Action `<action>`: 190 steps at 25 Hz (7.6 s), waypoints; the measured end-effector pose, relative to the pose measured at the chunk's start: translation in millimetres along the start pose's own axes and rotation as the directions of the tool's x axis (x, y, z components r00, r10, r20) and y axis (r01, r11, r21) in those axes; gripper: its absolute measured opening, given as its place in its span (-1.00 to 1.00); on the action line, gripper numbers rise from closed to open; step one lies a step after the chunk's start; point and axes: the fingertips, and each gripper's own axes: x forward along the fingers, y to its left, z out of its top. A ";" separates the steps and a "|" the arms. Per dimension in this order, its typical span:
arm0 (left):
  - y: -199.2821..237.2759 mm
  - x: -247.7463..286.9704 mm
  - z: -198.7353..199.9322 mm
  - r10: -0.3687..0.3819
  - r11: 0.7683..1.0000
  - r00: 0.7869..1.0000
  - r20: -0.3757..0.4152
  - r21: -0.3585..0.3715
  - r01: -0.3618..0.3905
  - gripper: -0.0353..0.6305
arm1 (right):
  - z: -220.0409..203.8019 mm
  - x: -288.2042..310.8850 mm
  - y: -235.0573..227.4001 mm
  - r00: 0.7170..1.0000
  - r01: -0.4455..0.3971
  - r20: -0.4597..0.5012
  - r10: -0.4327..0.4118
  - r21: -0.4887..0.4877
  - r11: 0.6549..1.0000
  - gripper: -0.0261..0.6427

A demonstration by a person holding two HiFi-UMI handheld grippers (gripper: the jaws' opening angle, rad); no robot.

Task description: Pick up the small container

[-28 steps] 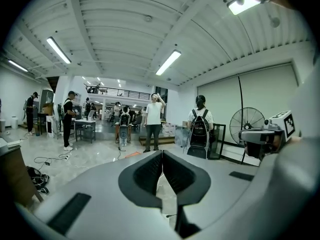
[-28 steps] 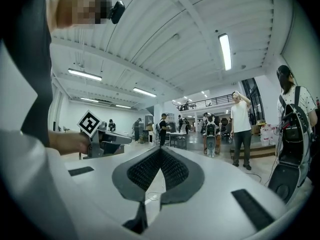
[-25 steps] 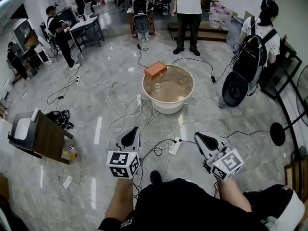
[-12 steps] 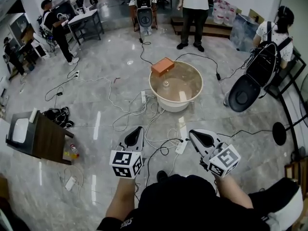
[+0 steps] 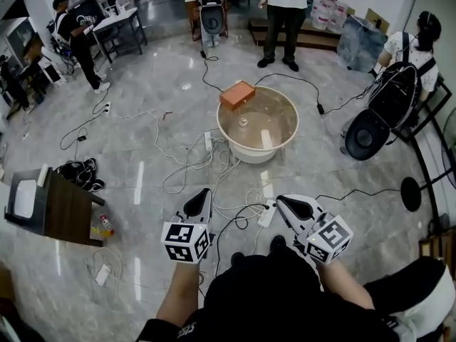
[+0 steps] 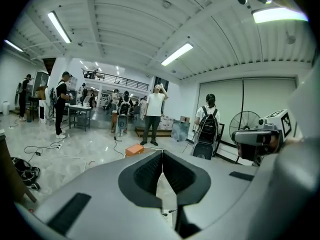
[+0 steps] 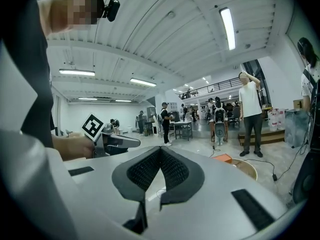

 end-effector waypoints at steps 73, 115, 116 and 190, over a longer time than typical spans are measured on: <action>100.2 511.5 68.7 -0.019 0.999 0.988 -0.151 -0.053 0.011 -0.83 | -8.9 292.3 -435.6 0.948 -0.195 -0.216 0.233 0.182 0.964 -0.88; 223.5 817.7 -266.6 -0.167 0.980 0.964 -0.204 0.069 0.185 0.13 | -370.5 457.6 -541.0 0.925 -0.009 -0.347 0.152 0.382 0.924 -0.88; 223.9 821.9 -270.2 -0.167 0.980 0.965 -0.201 0.077 0.185 0.16 | -374.3 459.5 -544.4 0.926 -0.007 -0.346 0.150 0.381 0.925 -0.88; -73.8 472.1 144.2 -0.072 0.970 0.989 -0.127 0.221 0.099 0.13 | 57.8 103.5 -459.8 0.994 -0.105 0.028 0.103 0.063 0.993 -0.88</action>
